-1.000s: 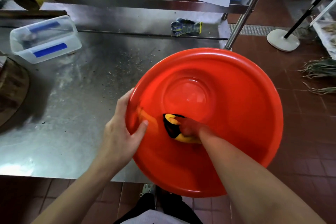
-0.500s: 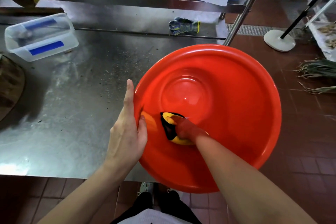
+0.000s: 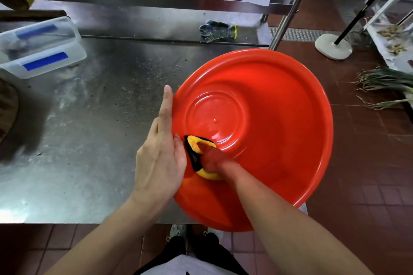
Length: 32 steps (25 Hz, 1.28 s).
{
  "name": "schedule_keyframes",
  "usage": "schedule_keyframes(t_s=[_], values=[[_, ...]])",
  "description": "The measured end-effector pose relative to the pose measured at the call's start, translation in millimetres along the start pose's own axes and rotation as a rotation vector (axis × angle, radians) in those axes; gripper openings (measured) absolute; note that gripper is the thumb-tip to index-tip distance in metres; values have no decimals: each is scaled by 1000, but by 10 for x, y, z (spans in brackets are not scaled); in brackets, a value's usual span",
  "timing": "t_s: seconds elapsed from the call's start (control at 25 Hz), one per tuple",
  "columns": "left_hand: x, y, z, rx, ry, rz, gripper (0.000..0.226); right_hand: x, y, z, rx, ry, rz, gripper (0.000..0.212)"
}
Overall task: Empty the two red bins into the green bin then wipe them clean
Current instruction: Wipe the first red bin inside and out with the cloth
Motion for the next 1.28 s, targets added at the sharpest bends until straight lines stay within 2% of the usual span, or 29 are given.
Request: schedule_keyframes(t_s=[0.28, 0.68, 0.96, 1.08, 1.28], values=[[1, -28, -155, -51, -32, 20, 92, -132, -246, 524, 52, -38, -130, 57], [-19, -150, -235, -65, -61, 18, 91, -158, -100, 1677, 22, -96, 42, 66], [25, 35, -225, 2, -101, -64, 91, 44, 445, 814, 128, -135, 169, 83], [53, 118, -218, 13, -109, -84, 93, -60, 596, 497, 193, -30, 83, 72], [75, 191, -208, 22, -117, -120, 94, -153, 600, 229, 212, -4, 42, 67]])
Point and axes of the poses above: each hand's wrist, its own z-axis away from the middle knuckle, its own x-axis out of the palm, y = z × x, the point moved 6 cm from there along -z, towards the middle knuckle, and after that the axes turned 9 degrees about -y, right-handed, at the moved point
